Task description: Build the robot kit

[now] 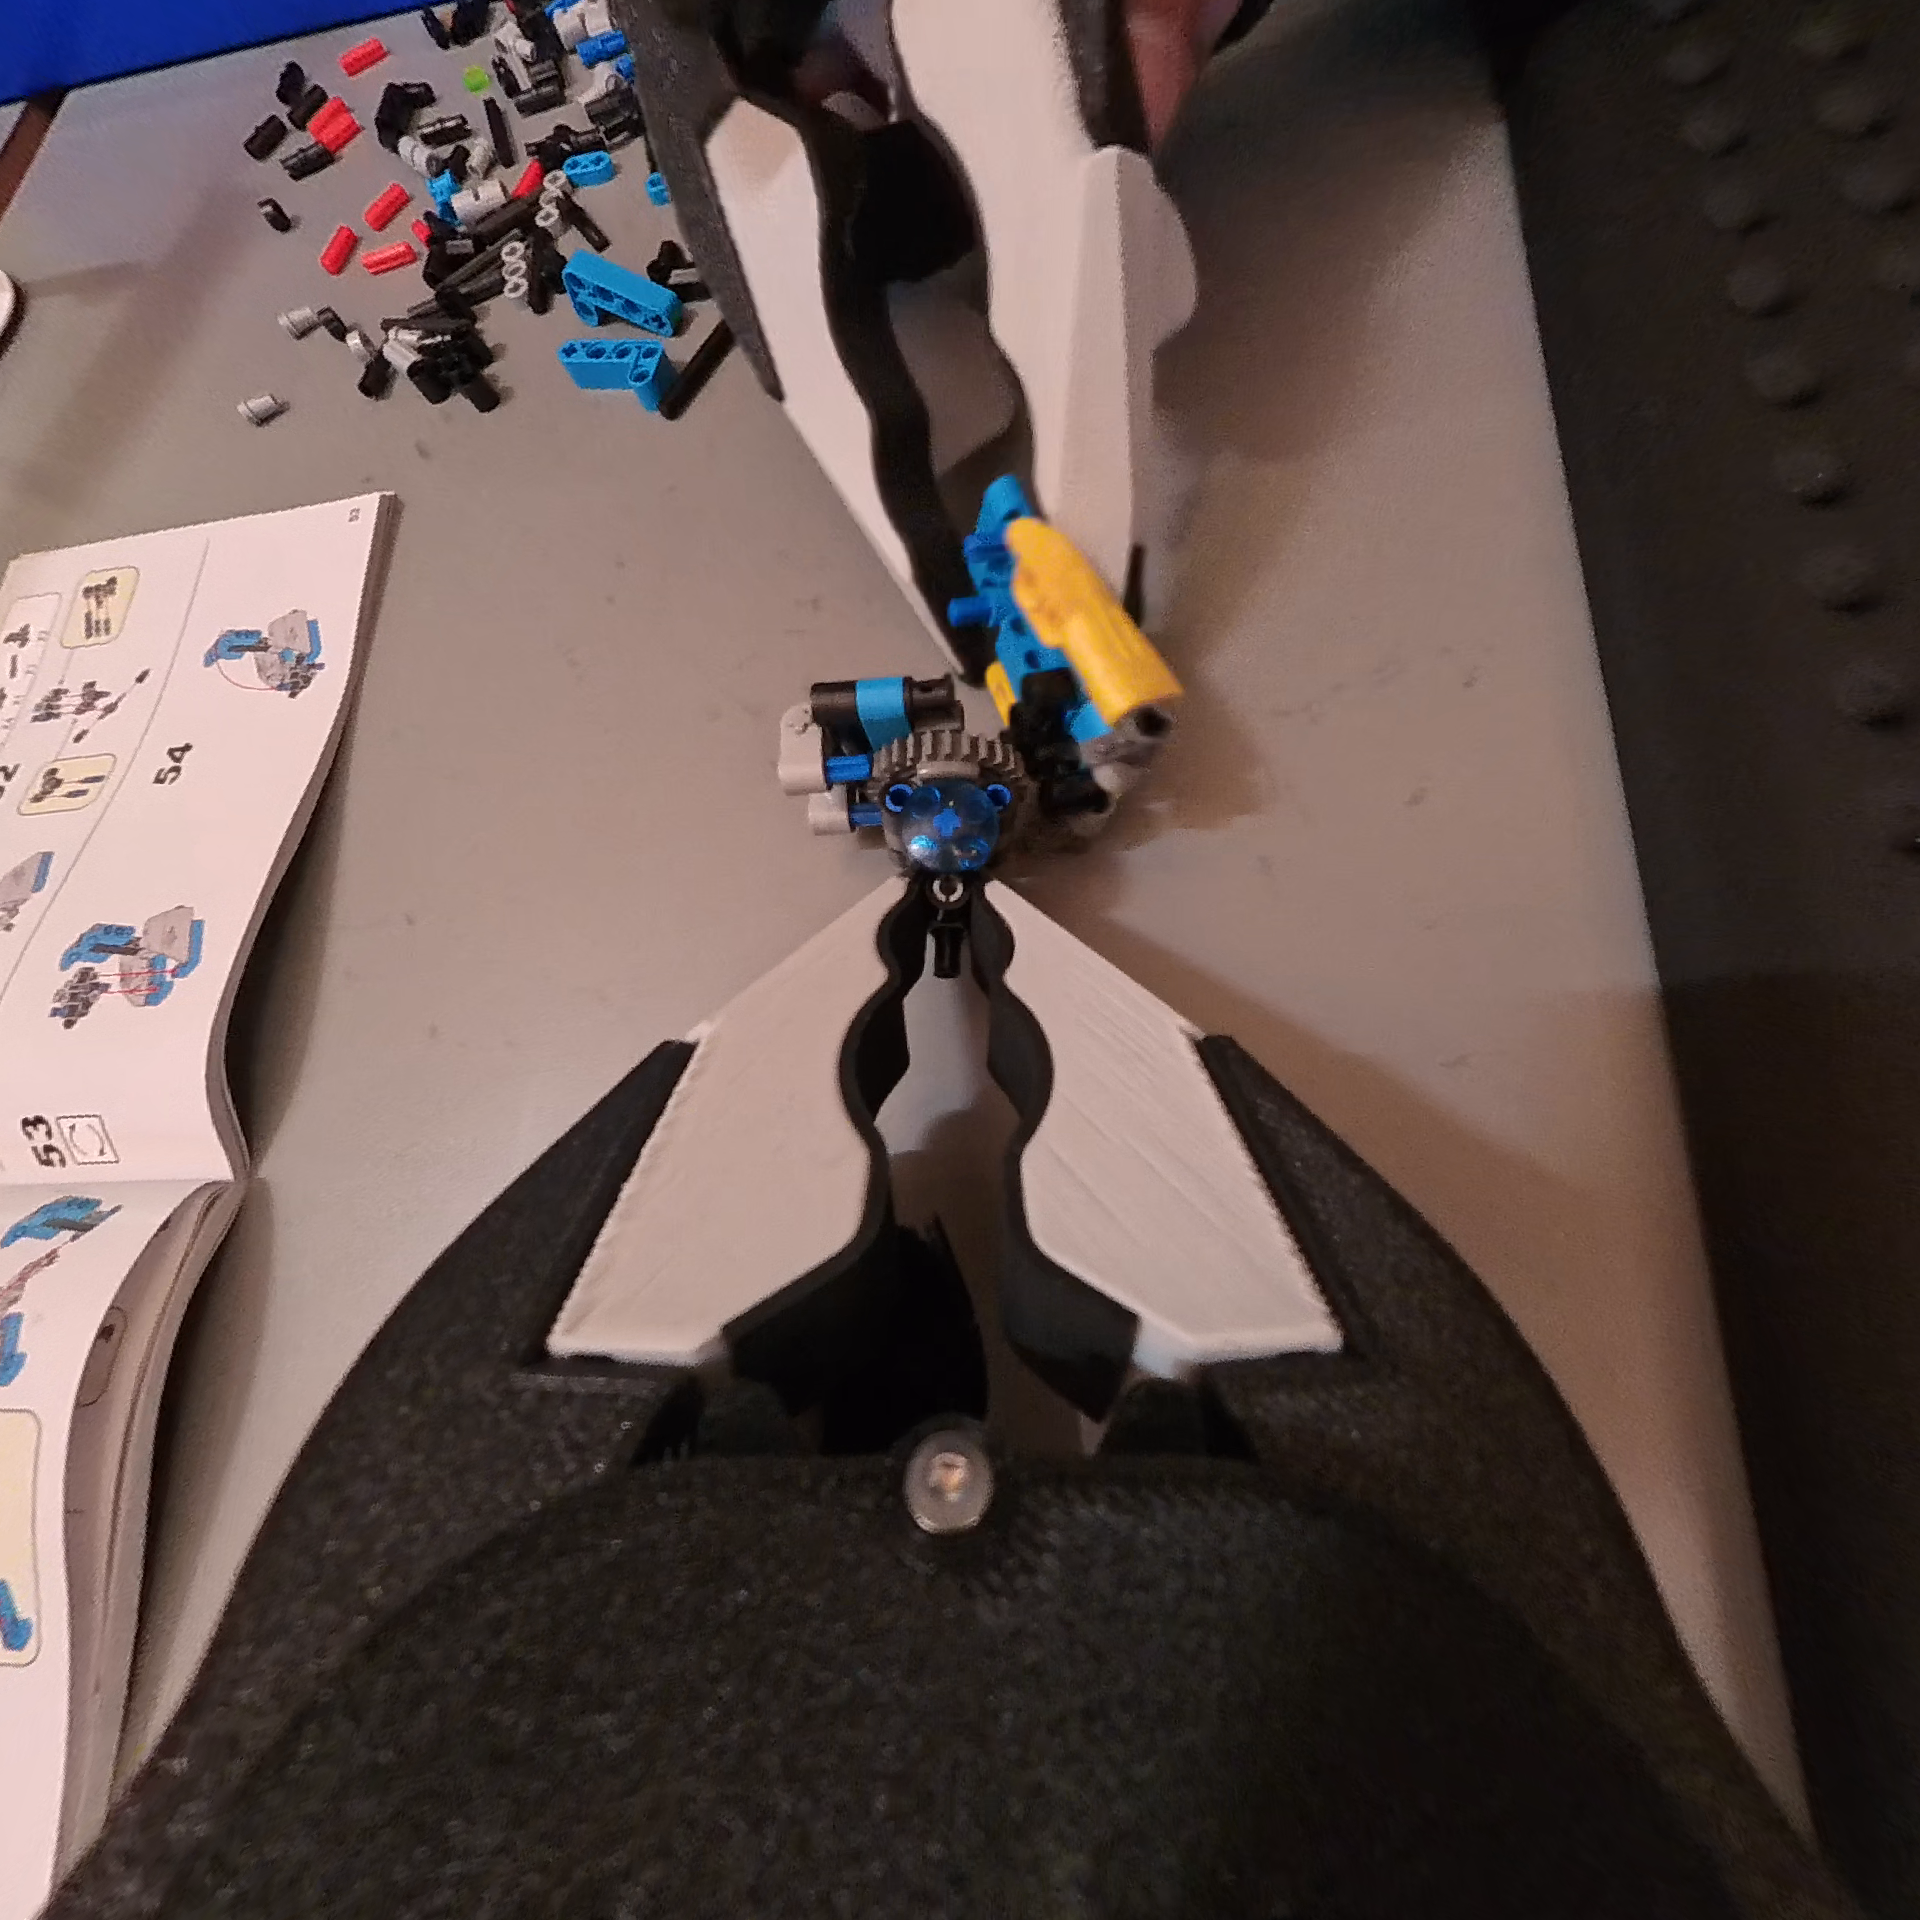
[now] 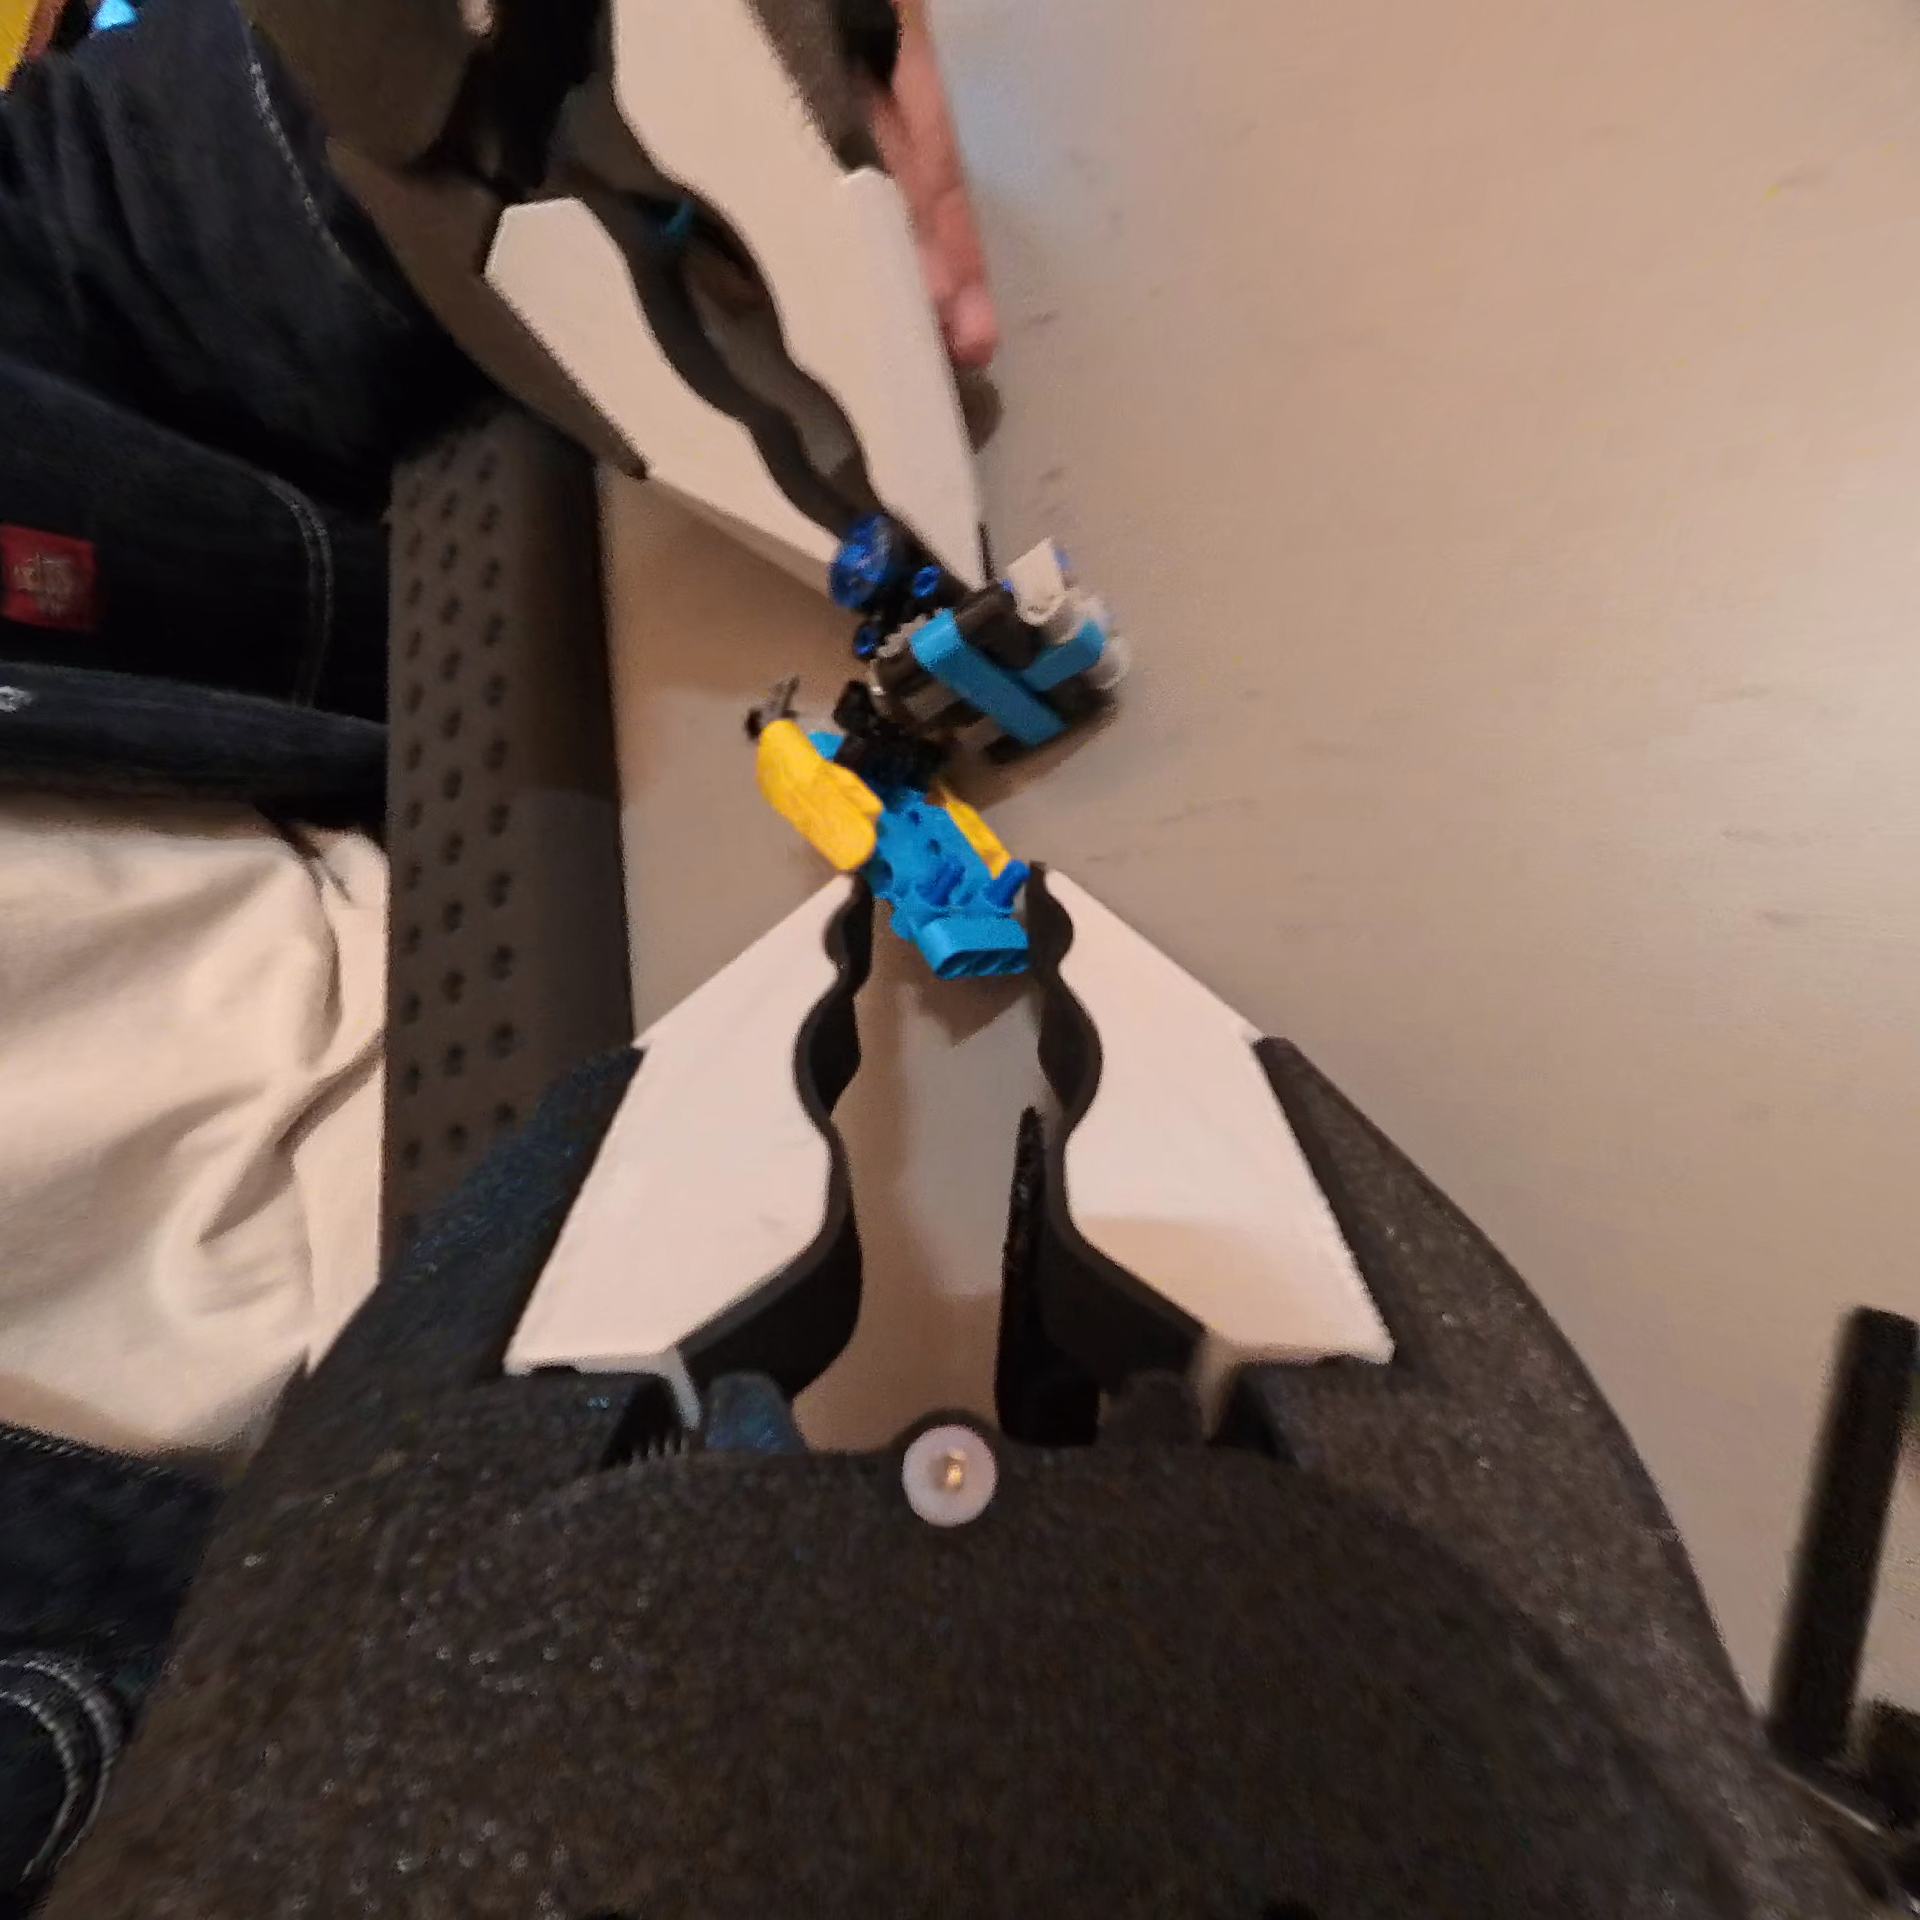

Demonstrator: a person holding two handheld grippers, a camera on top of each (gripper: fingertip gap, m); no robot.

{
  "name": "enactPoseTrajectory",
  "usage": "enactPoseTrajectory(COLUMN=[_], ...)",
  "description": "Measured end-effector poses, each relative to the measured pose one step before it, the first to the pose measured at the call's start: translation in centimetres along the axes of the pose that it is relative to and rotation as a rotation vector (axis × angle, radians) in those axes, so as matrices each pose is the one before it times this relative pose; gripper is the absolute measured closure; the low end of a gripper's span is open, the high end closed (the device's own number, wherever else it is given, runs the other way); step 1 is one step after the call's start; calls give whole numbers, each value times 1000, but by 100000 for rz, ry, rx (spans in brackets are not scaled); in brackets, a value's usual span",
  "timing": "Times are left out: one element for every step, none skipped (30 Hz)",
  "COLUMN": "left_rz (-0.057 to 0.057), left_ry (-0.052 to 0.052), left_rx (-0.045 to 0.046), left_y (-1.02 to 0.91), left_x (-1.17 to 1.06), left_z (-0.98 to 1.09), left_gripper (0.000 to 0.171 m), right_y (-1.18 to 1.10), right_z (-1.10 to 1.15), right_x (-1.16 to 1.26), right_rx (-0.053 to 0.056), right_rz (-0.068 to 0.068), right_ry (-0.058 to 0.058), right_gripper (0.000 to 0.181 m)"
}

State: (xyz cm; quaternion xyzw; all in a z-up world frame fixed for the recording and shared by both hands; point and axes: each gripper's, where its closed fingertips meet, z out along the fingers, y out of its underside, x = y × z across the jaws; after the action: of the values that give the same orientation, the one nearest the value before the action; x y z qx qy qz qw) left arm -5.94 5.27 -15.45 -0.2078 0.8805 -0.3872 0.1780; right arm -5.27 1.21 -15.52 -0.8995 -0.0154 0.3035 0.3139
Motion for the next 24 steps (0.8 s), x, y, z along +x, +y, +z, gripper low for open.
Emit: enactPoseTrajectory(left_rz=[-19, 84, 110, 71, 98, 135, 21, -106, -23, 197, 283, 144, -72, -229, -322, -383, -356, -291, -595, -889, -636, -382, -509, -767], left_ry=[54, -149, -291, -392, -512, -374, -62, 35, -35, -145, -174, -89, 48, 127, -33, -178, -101, -232, -410, -98, 243, -155, -286, -18], left_rx=[-23, -50, -61, -86, -105, -59, 1, -6, -36, -29, -22, -7, 15, 20, -21, -69, -140, -219, -130, -63, -28, 0, -6, -48], left_y=[-13, -3, 4, -6, 1, -3, 0, 5, -3, 0, -6, -7, 0, 2, 13, 22, 36, 57, 49, 23, 7, 27, 33, 34], left_x=[4, -8, -37, -45, -70, -45, -10, -1, -5, 8, 5, 4, -10, -8, -31, -67, -42, -84, -123, -87, -16, -31, -46, -35], left_z=[3, 4, 14, 12, 22, 20, 0, -1, -9, 8, -3, 2, 5, -8, 0, -16, -31, -44, -34, -3, 2, -7, -13, -32], left_gripper=[164, 164, 164, 164, 164, 164, 164, 164, 164, 164, 164, 164, 164, 164, 164, 164, 164, 164, 164, 164, 164, 164, 164, 164], right_y=[-51, -70, -37, 65, 89, 13, -173, -417, -493, -591, -726, -556, -32, 495, 439, 207, 65, -25, -65, -69, 23, 105, 201, 299], right_z=[-85, -44, 4, 11, 7, -63, -121, -170, -138, -102, 5, 167, 344, 403, 415, 365, 285, 125, 22, 29, 55, 22, -18, -168], right_x=[128, 85, 60, -11, -29, 73, 370, 471, 8, -347, -522, -540, -309, -77, -46, -85, -7, 124, 192, 106, -163, -243, -6, 487], right_rx=[1249, 1581, 1501, 783, 89, -93, 377, 1589, 1931, 2002, 2578, 1378, -1500, -4719, -3854, -2113, -1151, -362, -199, -441, -747, -870, -1016, -1004], right_rz=[589, 524, -1572, -3131, -3651, -3099, -3494, -4971, -5997, -6363, -7203, -7356, -5859, -4379, -2198, -393, 444, 264, 158, 774, 762, 609, 1559, 3260], right_ry=[-585, -381, 467, 1086, 1767, 2664, 4689, 5732, 2858, 656, -248, -376, 295, 663, -26, -823, -247, 1190, 2068, 1601, 23, -559, 372, 2818], right_gripper=[152, 152, 152, 152, 152, 152, 148, 145, 145, 144, 141, 140, 137, 141, 147, 149, 151, 151, 152, 155, 154, 156, 165, 165])
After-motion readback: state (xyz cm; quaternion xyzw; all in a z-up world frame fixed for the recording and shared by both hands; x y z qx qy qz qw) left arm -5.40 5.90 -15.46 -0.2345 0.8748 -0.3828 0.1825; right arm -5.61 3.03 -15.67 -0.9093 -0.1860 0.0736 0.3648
